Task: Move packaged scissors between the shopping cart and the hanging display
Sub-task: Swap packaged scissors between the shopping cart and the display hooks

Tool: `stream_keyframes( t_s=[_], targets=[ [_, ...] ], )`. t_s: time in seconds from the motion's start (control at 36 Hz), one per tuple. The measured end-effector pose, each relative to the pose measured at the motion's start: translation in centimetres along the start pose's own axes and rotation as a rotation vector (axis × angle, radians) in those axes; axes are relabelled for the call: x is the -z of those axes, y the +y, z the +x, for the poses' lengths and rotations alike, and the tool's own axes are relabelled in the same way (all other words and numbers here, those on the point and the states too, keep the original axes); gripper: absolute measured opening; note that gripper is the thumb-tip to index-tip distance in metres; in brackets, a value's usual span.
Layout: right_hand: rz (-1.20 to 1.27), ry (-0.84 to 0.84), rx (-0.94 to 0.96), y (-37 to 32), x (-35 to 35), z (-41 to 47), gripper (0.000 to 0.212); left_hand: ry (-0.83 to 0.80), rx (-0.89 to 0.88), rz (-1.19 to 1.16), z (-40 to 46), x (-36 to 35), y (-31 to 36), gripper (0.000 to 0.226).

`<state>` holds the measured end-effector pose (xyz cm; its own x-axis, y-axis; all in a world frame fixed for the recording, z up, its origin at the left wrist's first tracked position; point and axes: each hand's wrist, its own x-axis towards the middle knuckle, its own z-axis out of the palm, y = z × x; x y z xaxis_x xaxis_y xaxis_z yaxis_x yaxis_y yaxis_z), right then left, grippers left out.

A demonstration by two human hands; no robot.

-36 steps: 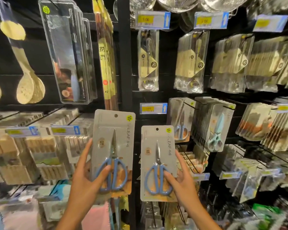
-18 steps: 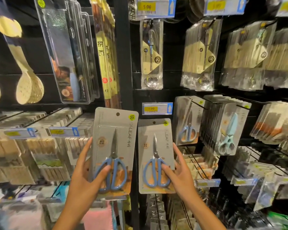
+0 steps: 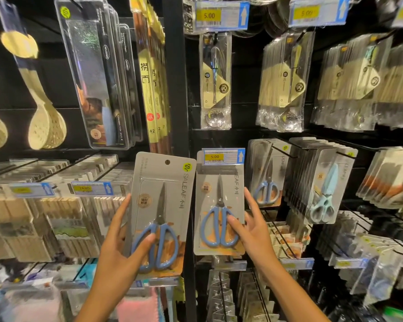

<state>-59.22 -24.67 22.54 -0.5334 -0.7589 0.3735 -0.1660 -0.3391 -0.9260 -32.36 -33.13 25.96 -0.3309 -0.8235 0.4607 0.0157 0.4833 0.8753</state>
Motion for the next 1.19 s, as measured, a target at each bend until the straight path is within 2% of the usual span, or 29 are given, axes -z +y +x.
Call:
stream_keyframes(
  t_s=[0.31,0.47,0.69,0.97,1.19],
  targets=[
    [-0.013,0.013,-0.005,1.6,0.5,1.8,0.074,-0.003,-0.005,-0.001,0.3,-0.2,0.0,0.087],
    [-0.103,0.062,0.039,3.7,-0.4,4.3,0.075,0.012,-0.011,-0.009,0.6,-0.5,0.2,0.088],
    [-0.262,0.117,0.027,6.4,-1.4,8.9,0.078,0.036,-0.031,-0.027,1.9,-1.3,0.2,0.088],
    [-0.621,0.158,-0.076,10.0,-1.4,15.3,0.074,0.083,-0.035,-0.040,3.3,-2.0,0.1,0.088],
    [-0.827,0.073,-0.125,11.0,-0.5,18.3,0.068,0.097,-0.038,-0.035,3.6,-2.3,0.5,0.090]
  ],
)
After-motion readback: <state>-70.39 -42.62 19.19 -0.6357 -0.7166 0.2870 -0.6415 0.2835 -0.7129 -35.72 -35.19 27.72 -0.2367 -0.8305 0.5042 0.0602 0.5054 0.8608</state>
